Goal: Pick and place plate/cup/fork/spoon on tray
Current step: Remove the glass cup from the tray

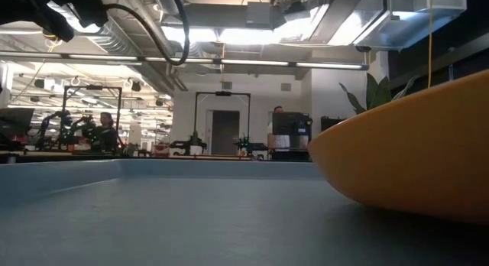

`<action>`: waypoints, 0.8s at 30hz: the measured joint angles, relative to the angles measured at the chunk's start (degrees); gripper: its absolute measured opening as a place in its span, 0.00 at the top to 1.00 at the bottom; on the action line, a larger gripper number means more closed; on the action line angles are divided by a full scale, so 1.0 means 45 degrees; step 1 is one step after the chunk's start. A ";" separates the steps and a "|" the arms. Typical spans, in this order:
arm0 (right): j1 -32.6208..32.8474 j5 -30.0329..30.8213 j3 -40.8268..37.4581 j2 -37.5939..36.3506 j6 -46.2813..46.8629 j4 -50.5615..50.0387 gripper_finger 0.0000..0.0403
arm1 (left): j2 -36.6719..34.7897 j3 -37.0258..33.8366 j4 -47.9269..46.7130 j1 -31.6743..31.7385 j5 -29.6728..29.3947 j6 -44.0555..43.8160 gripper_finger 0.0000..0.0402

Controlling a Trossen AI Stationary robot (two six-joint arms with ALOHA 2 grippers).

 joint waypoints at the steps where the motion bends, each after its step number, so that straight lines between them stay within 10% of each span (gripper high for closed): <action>1: 0.0000 0.0000 0.0000 0.0000 -0.0001 0.0000 0.75 | 0.0000 0.0091 0.0000 0.0011 -0.0062 -0.0015 0.88; 24: 0.0063 -0.1279 0.0000 -0.0400 -0.0966 -0.0538 0.75 | -0.0133 0.3250 0.0009 0.0009 -0.0380 -0.0270 0.89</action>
